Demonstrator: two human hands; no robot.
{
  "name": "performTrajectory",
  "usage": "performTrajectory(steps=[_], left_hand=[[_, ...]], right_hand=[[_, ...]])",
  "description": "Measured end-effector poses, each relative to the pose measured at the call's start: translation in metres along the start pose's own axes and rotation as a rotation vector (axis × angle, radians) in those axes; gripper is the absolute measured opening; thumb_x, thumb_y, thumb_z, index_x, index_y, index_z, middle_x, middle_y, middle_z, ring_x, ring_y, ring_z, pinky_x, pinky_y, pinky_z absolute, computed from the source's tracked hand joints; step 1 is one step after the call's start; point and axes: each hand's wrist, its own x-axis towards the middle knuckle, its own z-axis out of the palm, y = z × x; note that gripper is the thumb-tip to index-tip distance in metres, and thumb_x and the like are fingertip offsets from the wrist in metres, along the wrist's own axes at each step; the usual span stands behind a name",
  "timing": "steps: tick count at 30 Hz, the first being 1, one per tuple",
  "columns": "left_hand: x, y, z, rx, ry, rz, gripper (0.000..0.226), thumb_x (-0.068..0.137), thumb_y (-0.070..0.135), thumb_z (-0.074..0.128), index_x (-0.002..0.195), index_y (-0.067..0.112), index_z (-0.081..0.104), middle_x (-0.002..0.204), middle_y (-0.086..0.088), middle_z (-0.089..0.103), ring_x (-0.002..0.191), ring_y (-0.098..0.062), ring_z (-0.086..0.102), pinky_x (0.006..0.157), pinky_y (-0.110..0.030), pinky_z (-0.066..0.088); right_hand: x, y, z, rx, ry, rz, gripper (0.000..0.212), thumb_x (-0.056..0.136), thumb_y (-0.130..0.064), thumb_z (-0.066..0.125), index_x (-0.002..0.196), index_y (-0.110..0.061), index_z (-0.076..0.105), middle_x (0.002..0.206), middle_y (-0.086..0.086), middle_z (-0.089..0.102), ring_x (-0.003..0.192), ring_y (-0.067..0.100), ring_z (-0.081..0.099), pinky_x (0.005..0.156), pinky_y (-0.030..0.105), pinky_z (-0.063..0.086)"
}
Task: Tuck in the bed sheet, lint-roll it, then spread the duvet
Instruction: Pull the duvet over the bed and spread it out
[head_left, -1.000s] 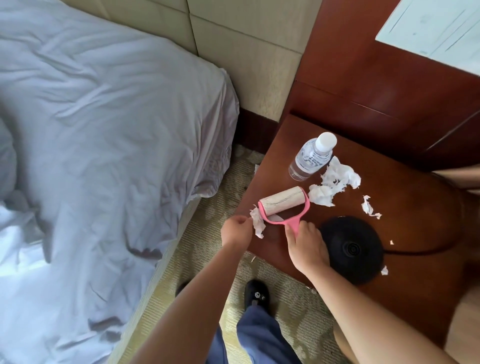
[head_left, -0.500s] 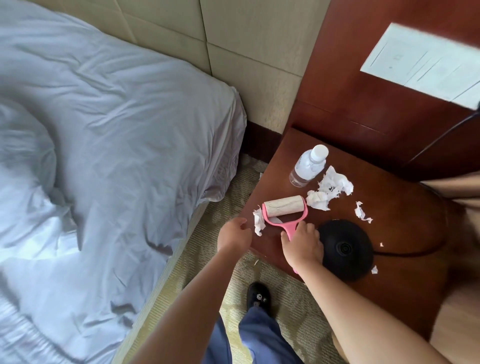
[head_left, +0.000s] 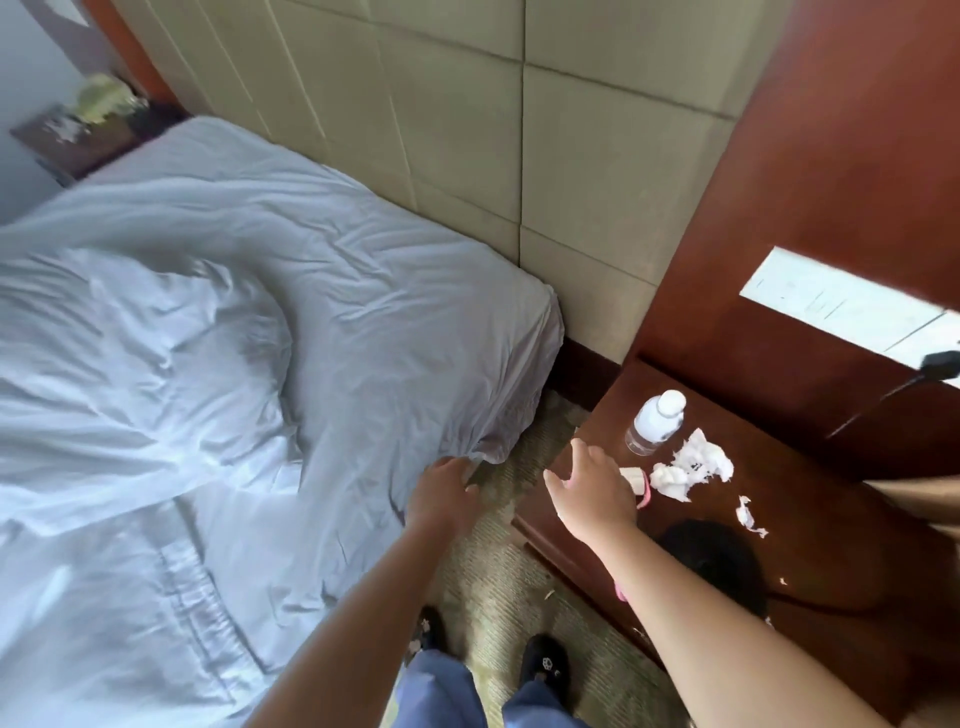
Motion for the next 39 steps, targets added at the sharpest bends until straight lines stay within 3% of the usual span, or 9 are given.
performTrajectory(steps=[4,13,21,24,31,39], left_hand=[[-0.012,-0.005,-0.028,-0.008,0.061,-0.019,0.047,0.094,0.031,0.049,0.140,0.018,0.048,0.144,0.002,0.046,0.132,-0.020,0.043,0.107,-0.034,0.037],[-0.032,-0.022,-0.073,0.005,0.174,-0.042,0.045,0.094,0.024,0.051,0.139,0.020,0.048,0.145,0.005,0.045,0.131,-0.016,0.043,0.108,-0.031,0.036],[-0.042,-0.080,-0.108,-0.026,0.266,-0.162,0.040,0.096,0.026,0.049,0.136,0.022,0.050,0.143,0.005,0.045,0.133,-0.014,0.040,0.109,-0.028,0.031],[-0.037,-0.111,-0.120,-0.063,0.270,-0.222,0.041,0.096,0.025,0.049,0.136,0.022,0.050,0.142,0.005,0.046,0.134,-0.014,0.039,0.110,-0.028,0.030],[0.013,-0.179,-0.166,-0.142,0.305,-0.265,0.040,0.091,0.019,0.052,0.131,0.019,0.056,0.135,0.003,0.052,0.126,-0.015,0.047,0.104,-0.027,0.037],[0.071,-0.268,-0.231,-0.202,0.302,-0.338,0.042,0.094,0.019,0.049,0.136,0.021,0.050,0.142,0.007,0.045,0.131,-0.012,0.041,0.106,-0.024,0.031]], right_hand=[[-0.004,-0.028,-0.016,-0.011,-0.021,-0.087,0.062,0.097,-0.047,0.042,0.147,-0.013,0.028,0.143,0.007,0.041,0.131,0.024,0.040,0.102,0.036,0.037],[-0.007,-0.066,-0.041,-0.032,-0.100,-0.247,0.058,0.098,-0.047,0.040,0.144,-0.014,0.031,0.142,0.006,0.040,0.131,0.024,0.038,0.101,0.036,0.036],[0.006,-0.125,-0.039,-0.097,-0.189,-0.406,0.055,0.098,-0.046,0.040,0.141,-0.011,0.036,0.141,0.009,0.041,0.130,0.027,0.040,0.103,0.039,0.039],[0.014,-0.158,-0.029,-0.135,-0.238,-0.451,0.054,0.098,-0.047,0.038,0.139,-0.011,0.037,0.136,0.009,0.044,0.124,0.026,0.045,0.100,0.039,0.042],[0.055,-0.248,-0.009,-0.259,-0.302,-0.522,0.059,0.099,-0.046,0.037,0.147,-0.013,0.027,0.144,0.009,0.037,0.131,0.026,0.039,0.104,0.037,0.037],[0.109,-0.388,0.025,-0.374,-0.350,-0.593,0.056,0.099,-0.045,0.039,0.144,-0.014,0.030,0.141,0.009,0.038,0.130,0.026,0.039,0.102,0.036,0.037]])
